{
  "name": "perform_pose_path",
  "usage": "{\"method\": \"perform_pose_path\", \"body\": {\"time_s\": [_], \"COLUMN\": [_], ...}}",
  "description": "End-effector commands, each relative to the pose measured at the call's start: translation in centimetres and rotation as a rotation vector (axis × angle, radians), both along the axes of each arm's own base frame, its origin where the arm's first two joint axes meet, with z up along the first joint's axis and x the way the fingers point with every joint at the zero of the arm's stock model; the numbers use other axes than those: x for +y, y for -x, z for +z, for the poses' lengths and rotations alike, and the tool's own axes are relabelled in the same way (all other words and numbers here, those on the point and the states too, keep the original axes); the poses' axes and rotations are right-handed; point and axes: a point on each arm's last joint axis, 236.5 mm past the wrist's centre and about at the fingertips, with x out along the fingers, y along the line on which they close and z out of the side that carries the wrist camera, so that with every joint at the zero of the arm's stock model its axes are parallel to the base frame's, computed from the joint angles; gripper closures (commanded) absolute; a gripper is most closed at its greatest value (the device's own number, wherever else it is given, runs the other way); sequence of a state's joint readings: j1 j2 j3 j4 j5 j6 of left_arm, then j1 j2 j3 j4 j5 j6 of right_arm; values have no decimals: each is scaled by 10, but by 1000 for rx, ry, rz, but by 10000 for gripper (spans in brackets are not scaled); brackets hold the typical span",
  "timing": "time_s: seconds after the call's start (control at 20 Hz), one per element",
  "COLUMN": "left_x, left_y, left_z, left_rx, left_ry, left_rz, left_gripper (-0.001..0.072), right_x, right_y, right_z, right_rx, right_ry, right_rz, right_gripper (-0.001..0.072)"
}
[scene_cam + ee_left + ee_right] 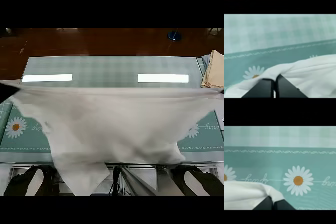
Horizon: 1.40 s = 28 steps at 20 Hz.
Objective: Fold the shirts.
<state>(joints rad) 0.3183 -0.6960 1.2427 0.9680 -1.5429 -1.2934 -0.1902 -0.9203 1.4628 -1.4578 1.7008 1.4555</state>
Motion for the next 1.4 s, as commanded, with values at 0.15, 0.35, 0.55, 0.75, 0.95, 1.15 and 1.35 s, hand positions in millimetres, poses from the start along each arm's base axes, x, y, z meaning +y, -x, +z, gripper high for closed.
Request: {"method": "perform_pose_path", "body": {"time_s": [0.15,0.35,0.55,0.75,0.95,1.15,1.35], "left_x": [-26,-44,-37,-33,-28,-26,-29], "left_y": [-151,-215,-247,-258,-278,-293,-301], "left_z": [-45,-75,-129,-179,-208,-222,-237], "left_rx": [-95,-144,-96,-42,-63,-113,-123], "left_ry": [46,40,3,-63,-98,-147,-159], "left_rz": [-14,-1,38,-5,11,9,15], "left_gripper": [683,683,683,682,682,682,681], "right_x": [-7,-9,-21,-28,-33,-36,-36], "right_y": [-136,-193,-229,-254,-267,-273,-281], "right_z": [-61,-73,-109,-158,-201,-225,-231], "right_rx": [-145,-274,-296,-274,-242,-224,-248], "right_ry": [-65,-106,-95,-81,-86,-73,-86], "right_rz": [-4,-32,-60,-46,-68,-59,-79], "right_gripper": [694,694,693,694,693,693,693]}}
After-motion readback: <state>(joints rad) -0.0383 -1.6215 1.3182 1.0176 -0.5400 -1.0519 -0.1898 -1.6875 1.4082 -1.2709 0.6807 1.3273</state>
